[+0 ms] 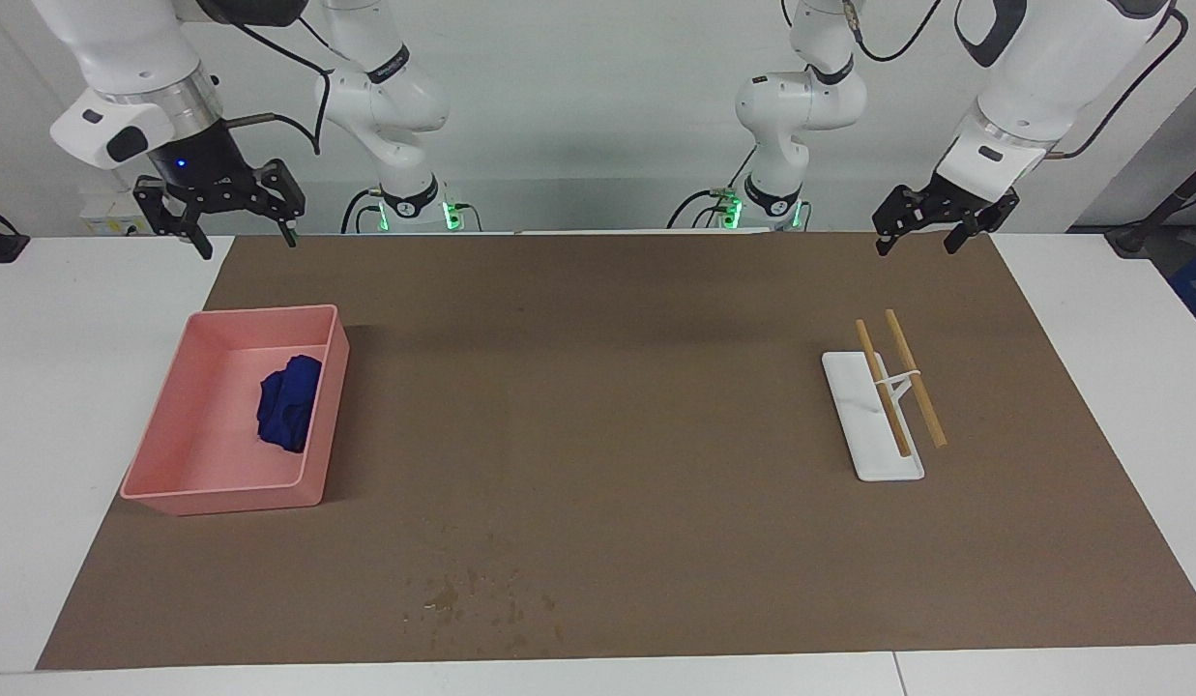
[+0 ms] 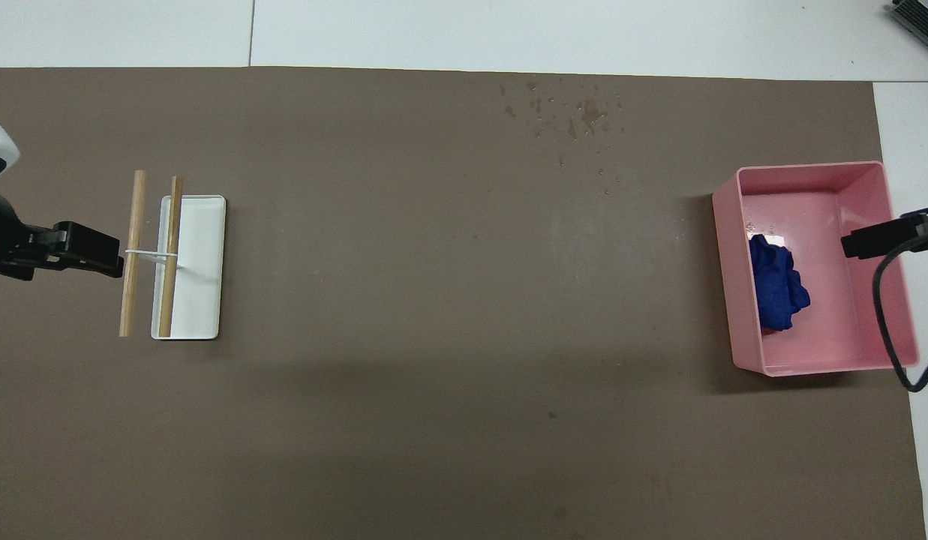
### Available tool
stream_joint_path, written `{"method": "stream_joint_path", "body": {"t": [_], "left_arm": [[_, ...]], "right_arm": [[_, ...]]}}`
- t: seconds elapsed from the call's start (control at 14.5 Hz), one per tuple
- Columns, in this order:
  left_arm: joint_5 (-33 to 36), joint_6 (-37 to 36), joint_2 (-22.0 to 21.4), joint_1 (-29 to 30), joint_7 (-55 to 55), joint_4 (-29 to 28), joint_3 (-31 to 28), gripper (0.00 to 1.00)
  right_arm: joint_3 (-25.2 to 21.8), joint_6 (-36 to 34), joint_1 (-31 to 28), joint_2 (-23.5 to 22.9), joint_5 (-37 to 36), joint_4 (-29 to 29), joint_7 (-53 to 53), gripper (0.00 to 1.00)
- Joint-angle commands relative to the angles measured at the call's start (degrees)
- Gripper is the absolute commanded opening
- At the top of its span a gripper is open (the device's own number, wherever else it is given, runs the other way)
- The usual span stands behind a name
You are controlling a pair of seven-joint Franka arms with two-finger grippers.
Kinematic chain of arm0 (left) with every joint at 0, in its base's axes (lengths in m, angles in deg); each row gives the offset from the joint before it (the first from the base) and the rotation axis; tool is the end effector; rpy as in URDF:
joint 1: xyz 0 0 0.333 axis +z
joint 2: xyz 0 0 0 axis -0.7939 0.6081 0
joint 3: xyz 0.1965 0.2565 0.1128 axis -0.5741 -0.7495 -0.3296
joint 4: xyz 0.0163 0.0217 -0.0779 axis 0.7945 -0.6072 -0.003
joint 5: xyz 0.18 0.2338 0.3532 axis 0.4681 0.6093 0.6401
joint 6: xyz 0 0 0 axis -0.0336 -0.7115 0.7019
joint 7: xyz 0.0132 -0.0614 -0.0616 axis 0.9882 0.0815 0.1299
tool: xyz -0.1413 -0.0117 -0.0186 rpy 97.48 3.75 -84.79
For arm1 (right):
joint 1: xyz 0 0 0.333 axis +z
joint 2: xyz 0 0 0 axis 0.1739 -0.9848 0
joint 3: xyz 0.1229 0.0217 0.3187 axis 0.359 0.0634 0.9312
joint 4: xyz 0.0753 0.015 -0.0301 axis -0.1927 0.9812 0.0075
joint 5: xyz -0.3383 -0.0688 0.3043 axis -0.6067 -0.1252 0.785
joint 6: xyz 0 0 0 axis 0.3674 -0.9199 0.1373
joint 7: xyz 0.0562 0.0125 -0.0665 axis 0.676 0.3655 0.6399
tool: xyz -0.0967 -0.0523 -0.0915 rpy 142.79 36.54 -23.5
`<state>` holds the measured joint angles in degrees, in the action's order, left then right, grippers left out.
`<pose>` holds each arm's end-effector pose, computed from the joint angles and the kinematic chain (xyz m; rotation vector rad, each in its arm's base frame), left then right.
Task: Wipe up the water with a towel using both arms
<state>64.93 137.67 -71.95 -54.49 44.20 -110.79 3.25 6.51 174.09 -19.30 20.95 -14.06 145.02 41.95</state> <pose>0.5997 -0.0563 0.6170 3.1228 -0.0554 -0.1339 0.6205 -0.0192 0.6486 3.1152 0.3107 0.0242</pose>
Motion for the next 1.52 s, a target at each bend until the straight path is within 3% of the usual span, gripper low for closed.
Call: {"method": "stream_joint_path", "body": {"t": [0.0,0.69,1.1,1.45], "left_arm": [[-0.21,-0.54,-0.91,0.10,-0.41,-0.82,-0.17,1.00],[-0.21,-0.62,-0.91,0.10,-0.41,-0.82,-0.17,1.00],[-0.21,-0.54,-0.91,0.10,-0.41,-0.82,-0.17,1.00],[-0.21,-0.54,-0.91,0.10,-0.41,-0.82,-0.17,1.00]], "right_arm": [[0.14,-2.64,3.02,0.33,-0.85,-1.08,-1.15,1.00],[-0.65,-3.87,5.85,2.01,-1.20,1.12,-5.64,1.00],[-7.85,-5.10,12.08,2.10,-1.20,1.47,-5.64,1.00],[-8.12,-5.01,12.36,2.10,-1.20,2.00,-5.64,1.00]]}}
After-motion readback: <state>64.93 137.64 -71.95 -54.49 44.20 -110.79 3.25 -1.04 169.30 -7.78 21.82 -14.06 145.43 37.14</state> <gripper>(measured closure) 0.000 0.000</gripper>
